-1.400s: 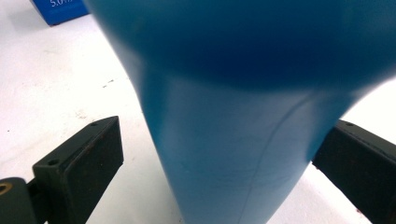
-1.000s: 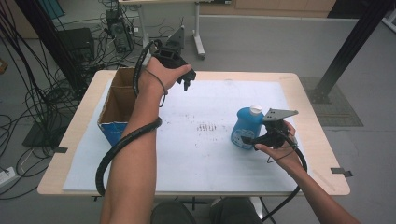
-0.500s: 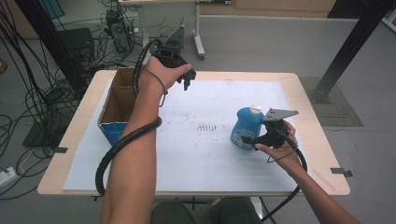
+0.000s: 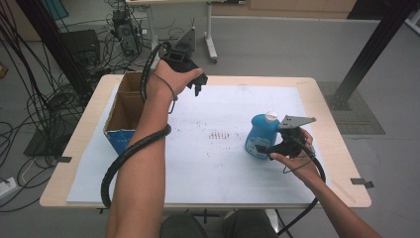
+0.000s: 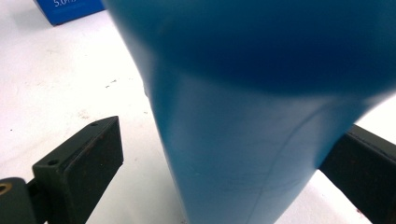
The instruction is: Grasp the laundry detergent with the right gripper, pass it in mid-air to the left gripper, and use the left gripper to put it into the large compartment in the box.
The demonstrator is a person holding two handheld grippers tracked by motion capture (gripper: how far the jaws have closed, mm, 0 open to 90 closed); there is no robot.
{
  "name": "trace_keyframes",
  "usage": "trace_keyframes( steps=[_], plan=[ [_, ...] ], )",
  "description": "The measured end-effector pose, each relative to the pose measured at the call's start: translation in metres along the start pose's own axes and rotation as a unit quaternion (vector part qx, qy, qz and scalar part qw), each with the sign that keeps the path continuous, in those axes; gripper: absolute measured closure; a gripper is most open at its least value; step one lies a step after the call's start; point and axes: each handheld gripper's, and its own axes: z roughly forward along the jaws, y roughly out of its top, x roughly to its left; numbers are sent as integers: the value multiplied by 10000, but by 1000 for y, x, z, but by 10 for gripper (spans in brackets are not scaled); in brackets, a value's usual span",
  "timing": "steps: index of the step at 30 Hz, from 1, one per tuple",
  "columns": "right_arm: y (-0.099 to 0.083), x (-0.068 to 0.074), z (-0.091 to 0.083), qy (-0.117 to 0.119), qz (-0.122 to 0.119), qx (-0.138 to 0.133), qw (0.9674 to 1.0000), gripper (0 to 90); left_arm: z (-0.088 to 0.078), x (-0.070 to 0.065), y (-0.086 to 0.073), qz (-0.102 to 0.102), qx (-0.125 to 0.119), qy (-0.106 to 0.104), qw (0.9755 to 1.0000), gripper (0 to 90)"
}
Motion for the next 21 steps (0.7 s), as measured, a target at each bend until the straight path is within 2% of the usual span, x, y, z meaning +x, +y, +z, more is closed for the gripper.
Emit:
trace_keyframes(
  steps=[21],
  plan=[
    [-1, -1, 0, -9, 20, -25, 10000, 17, -2, -2, 1, 29, -2, 0, 10000, 60]
  ],
)
